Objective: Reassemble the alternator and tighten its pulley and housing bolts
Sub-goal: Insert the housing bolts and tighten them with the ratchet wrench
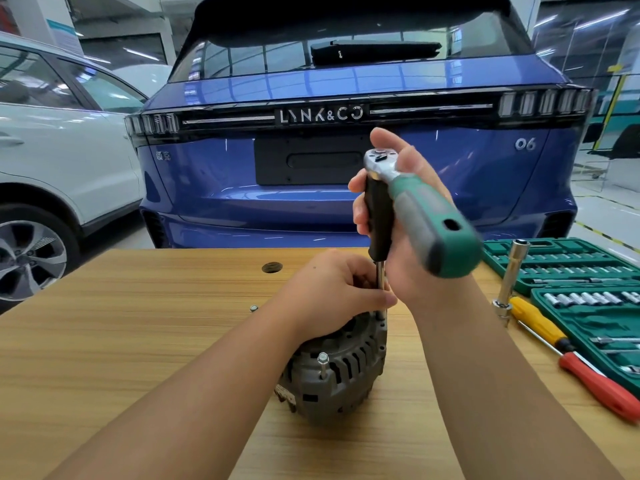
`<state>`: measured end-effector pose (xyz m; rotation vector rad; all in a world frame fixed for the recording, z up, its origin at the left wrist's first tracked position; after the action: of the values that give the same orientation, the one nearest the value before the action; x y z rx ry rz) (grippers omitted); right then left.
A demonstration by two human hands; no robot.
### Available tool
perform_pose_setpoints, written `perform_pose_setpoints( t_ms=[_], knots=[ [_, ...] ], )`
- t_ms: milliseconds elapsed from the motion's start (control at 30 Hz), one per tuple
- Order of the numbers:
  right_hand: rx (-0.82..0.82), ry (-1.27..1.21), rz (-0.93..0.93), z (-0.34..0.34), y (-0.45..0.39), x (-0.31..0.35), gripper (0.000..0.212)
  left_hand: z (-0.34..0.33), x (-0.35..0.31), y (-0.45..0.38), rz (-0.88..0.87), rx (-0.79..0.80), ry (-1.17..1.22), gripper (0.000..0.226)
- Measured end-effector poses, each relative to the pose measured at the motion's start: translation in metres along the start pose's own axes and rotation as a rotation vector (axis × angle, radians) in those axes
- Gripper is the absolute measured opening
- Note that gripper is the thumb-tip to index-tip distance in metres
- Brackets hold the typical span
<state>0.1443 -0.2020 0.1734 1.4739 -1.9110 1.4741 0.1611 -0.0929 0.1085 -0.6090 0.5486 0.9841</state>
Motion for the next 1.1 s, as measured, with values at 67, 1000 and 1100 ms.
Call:
perform_pose_setpoints(
  t_ms=[67, 1000, 1100],
  knots=[
    [-0.053, 0.077, 0.031, 0.000, 0.004, 0.000, 0.049, 0.000, 0.000, -0.001, 0.015, 0.013, -0.014, 0.012],
    [-0.016, -0.039, -0.005, 0.008, -0.002, -0.006, 0.040, 0.000, -0.001, -0.001, -0.018, 0.029, -0.032, 0.014],
    [-0.133, 0.137, 0.102, 0.008, 0.003, 0.002, 0.042, 0.000, -0.003, -0.001, -0.024, 0.054, -0.036, 0.010]
  ],
)
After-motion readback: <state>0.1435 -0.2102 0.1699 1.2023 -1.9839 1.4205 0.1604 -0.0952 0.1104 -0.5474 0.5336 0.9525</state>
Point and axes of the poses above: each hand's wrist, its own y-axis away from the middle knuckle, its own z-axis out of the back of the hand, x = y × z, the point moved 4 cm from there along -y, towards the middle knuckle, and after that the axes turned 2 degrees about -z, right-handed, at the moved point
